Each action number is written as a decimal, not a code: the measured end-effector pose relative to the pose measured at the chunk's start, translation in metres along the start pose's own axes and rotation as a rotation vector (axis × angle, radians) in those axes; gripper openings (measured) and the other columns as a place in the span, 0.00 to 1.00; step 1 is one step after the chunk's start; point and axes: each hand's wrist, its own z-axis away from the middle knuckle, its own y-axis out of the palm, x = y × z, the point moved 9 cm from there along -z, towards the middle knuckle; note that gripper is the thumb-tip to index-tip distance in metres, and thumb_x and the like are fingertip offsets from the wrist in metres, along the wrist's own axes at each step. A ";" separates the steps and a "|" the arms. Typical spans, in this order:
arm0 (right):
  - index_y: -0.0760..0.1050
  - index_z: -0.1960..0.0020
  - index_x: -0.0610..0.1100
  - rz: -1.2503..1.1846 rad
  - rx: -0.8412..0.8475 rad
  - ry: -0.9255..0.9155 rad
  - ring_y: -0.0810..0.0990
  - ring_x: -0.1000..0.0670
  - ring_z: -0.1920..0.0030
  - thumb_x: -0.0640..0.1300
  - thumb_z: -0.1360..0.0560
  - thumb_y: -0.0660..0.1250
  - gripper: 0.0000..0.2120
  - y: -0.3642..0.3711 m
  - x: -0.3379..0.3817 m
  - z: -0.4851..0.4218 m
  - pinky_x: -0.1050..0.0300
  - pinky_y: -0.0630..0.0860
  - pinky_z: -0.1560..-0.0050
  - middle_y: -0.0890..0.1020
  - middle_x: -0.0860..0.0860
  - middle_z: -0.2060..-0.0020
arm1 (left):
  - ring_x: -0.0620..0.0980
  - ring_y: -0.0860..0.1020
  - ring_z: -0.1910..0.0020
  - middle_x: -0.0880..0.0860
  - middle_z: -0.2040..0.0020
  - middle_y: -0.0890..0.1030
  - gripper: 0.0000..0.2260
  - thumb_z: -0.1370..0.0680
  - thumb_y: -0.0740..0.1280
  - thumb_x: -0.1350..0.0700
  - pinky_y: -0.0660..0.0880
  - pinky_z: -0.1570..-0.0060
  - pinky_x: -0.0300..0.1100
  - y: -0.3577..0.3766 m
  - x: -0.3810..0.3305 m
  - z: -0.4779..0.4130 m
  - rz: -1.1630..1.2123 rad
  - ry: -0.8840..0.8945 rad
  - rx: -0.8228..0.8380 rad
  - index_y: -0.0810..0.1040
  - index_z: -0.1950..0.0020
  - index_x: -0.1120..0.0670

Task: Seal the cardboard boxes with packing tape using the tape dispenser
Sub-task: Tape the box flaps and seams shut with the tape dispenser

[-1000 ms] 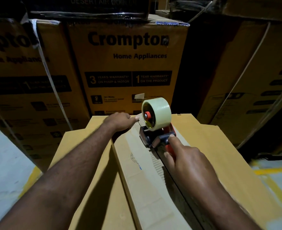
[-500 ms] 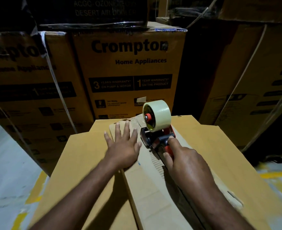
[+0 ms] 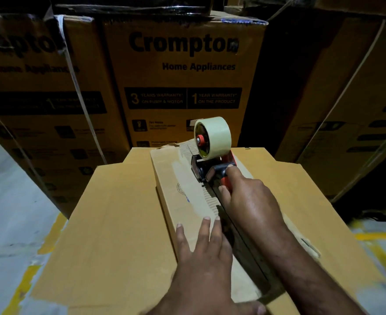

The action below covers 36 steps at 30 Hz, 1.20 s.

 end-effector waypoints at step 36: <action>0.66 0.34 0.51 0.070 0.069 0.138 0.76 0.46 0.59 0.49 0.18 0.62 0.14 -0.023 -0.027 0.009 0.50 0.79 0.61 0.70 0.50 0.63 | 0.51 0.33 0.19 0.51 0.17 0.37 0.65 0.39 0.72 0.25 0.31 0.25 0.65 -0.029 0.063 -0.082 0.283 -0.202 -0.179 0.39 0.17 0.53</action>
